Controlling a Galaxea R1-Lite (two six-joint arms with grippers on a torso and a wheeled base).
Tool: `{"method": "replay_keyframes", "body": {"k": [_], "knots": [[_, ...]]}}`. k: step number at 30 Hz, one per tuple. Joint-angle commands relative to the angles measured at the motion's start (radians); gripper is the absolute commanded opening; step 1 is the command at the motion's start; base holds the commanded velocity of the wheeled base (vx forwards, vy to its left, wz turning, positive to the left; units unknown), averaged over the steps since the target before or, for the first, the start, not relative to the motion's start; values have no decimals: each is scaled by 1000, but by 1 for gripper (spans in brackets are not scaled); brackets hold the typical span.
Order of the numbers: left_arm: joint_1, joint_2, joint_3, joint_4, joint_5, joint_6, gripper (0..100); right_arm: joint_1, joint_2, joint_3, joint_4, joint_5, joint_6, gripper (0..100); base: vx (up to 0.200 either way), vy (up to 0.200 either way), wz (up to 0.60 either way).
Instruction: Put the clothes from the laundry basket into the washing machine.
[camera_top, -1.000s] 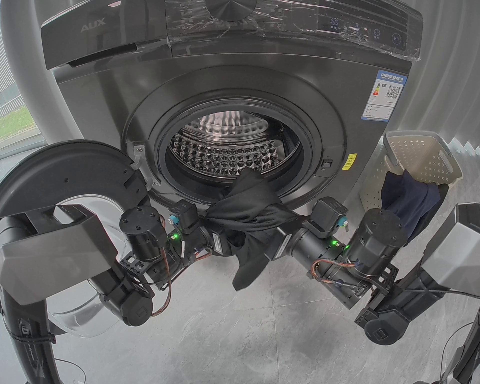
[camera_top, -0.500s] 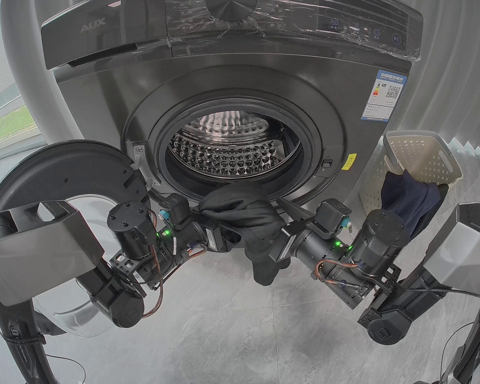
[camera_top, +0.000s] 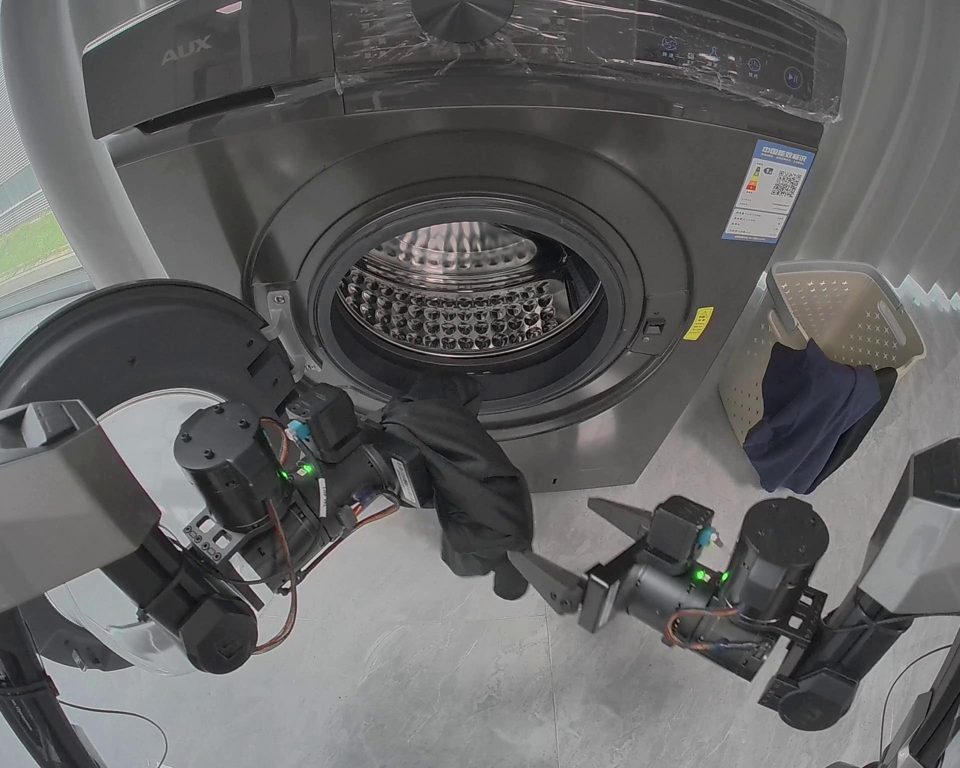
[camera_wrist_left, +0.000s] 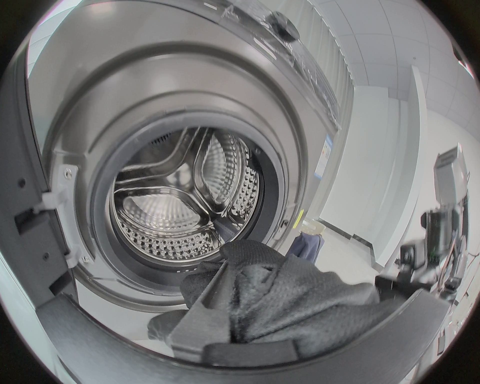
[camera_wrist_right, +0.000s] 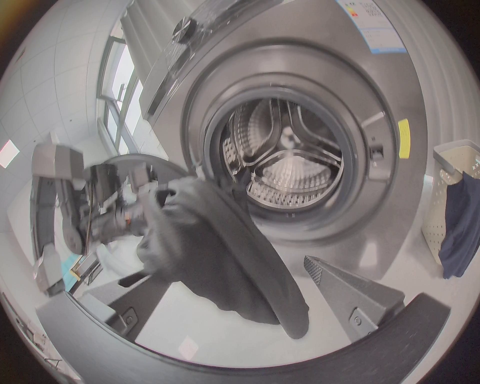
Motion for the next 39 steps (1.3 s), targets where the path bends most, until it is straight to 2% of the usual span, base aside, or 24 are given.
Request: {"method": "replay_keyframes", "body": {"k": [1,5,7,10,13,15,17,19,20,23,39], "knots": [[-20,-156,96,-2,13,-48,0,3,-90,197,-1,60,-7,100,0,0,0],[-20,-212,182,-2,13,-62,0,-4,-145,289,-1,86,-15,100,0,0,0],[-24,-242,232,-2,13,-65,0,-17,-160,302,-1,86,-13,100,0,0,0],[-33,-274,298,-3,6,-69,0,-70,-156,291,-1,88,-16,100,0,0,0],[-42,-271,312,-3,2,-60,0,-101,-151,273,-1,85,-24,100,0,0,0],[-54,-273,309,-3,4,-69,0,-121,-133,243,-1,82,-24,100,0,0,0],[-54,-274,307,-3,4,-65,0,-147,-113,219,-1,76,-24,100,0,0,0],[-54,-274,304,-3,4,-63,0,-158,-110,207,-1,63,-24,100,0,0,0],[-54,-274,303,-3,6,-63,0,-173,-108,167,-1,25,-18,100,0,0,0],[-51,-276,309,-3,7,-62,0,-178,-107,130,-1,-9,-13,100,0,0,0],[-63,-276,321,-3,4,-60,0,-195,-119,138,-1,-9,-13,100,13,0,0]]}}
